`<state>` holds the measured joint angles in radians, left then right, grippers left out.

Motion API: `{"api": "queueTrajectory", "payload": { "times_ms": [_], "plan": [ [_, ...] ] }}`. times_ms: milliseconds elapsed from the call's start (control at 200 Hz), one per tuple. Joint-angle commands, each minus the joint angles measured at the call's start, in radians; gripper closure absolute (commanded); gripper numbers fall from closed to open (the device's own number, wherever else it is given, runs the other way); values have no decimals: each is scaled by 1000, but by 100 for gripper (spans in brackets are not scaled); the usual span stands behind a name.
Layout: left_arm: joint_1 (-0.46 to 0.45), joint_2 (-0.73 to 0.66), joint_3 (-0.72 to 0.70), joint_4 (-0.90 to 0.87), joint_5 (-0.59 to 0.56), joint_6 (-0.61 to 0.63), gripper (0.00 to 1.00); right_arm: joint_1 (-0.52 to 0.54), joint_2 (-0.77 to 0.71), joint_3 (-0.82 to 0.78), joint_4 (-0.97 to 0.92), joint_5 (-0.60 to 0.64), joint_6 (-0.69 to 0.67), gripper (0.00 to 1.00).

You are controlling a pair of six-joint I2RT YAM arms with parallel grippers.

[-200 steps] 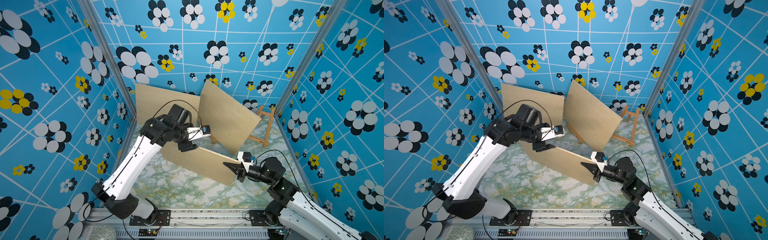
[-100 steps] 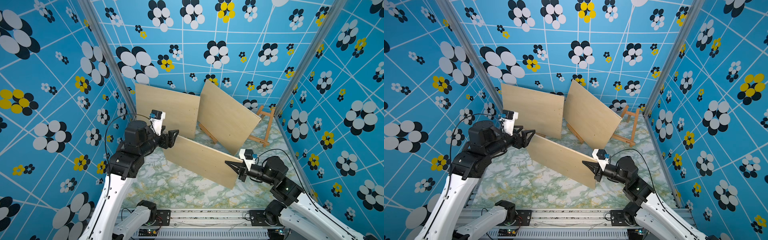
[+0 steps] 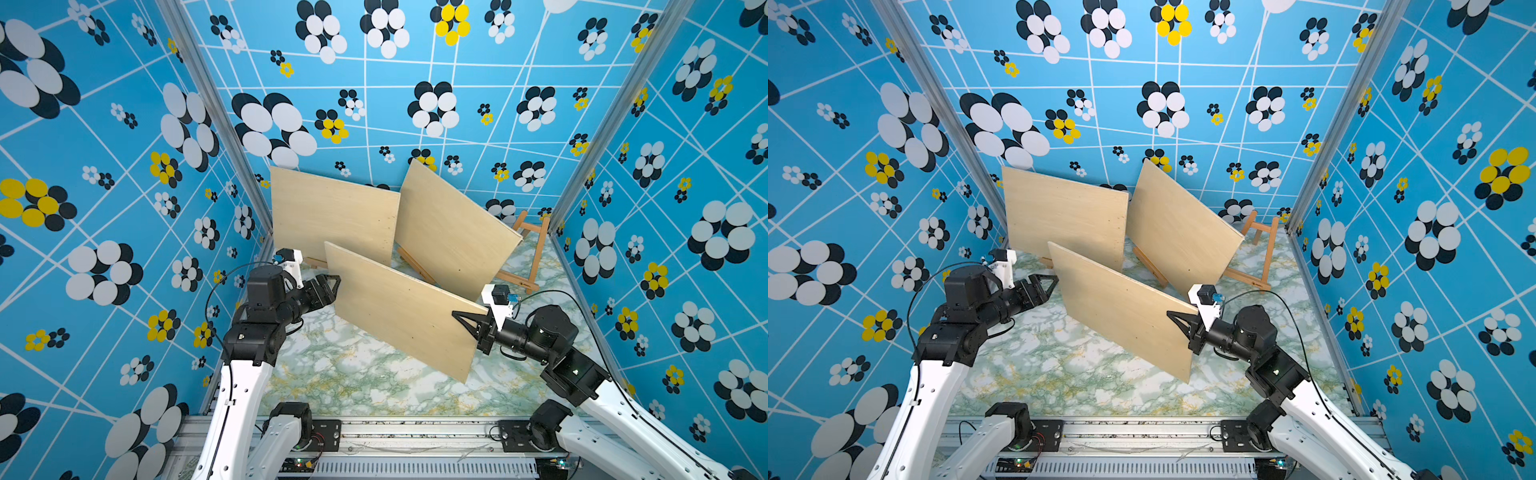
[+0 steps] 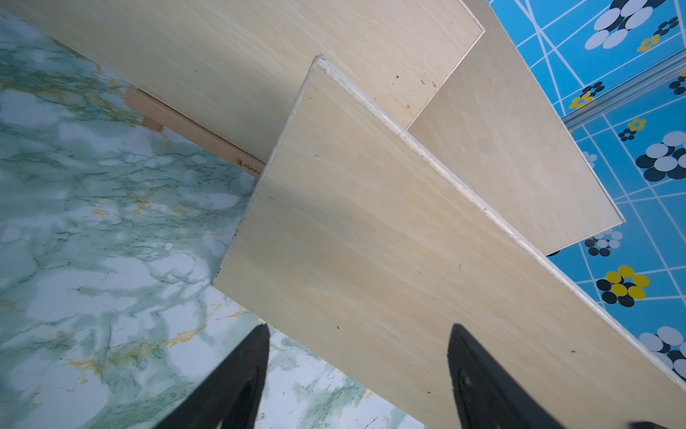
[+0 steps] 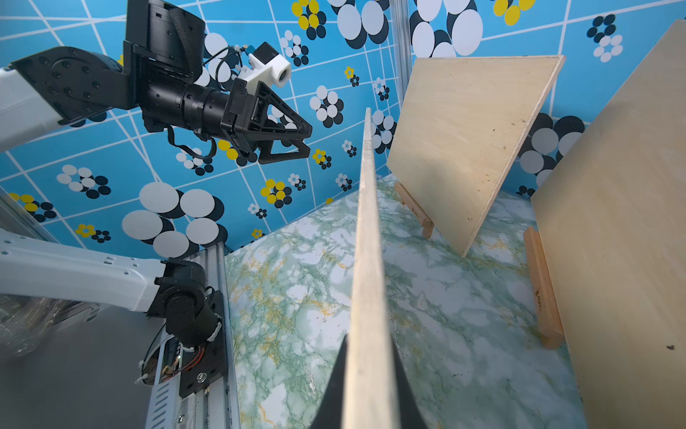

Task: Assemble the easel
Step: Pick up the drawing board from the center of the board.

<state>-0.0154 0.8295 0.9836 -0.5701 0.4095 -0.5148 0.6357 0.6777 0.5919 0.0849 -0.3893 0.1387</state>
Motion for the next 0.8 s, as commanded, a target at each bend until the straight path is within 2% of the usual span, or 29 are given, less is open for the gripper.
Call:
{"api": "queueTrajectory", "payload": {
  "times_ms": [0,180,340,520,700,795],
  "plan": [
    [22,-42,-50,40,36,-59,22,-18,-50,84,197,21,62,100],
    [43,-55,-157,115,73,-128,23,-53,-73,101,249,22,152,100],
    [45,-74,-294,231,114,-249,23,-83,-78,116,288,47,247,100],
    [43,-109,-418,288,135,-325,23,-91,-79,134,327,82,290,100],
    [14,-162,-516,335,138,-392,23,-92,-62,155,408,82,348,100],
    [-32,-171,-549,375,121,-423,23,-93,-45,181,447,66,376,100]
  ]
}}
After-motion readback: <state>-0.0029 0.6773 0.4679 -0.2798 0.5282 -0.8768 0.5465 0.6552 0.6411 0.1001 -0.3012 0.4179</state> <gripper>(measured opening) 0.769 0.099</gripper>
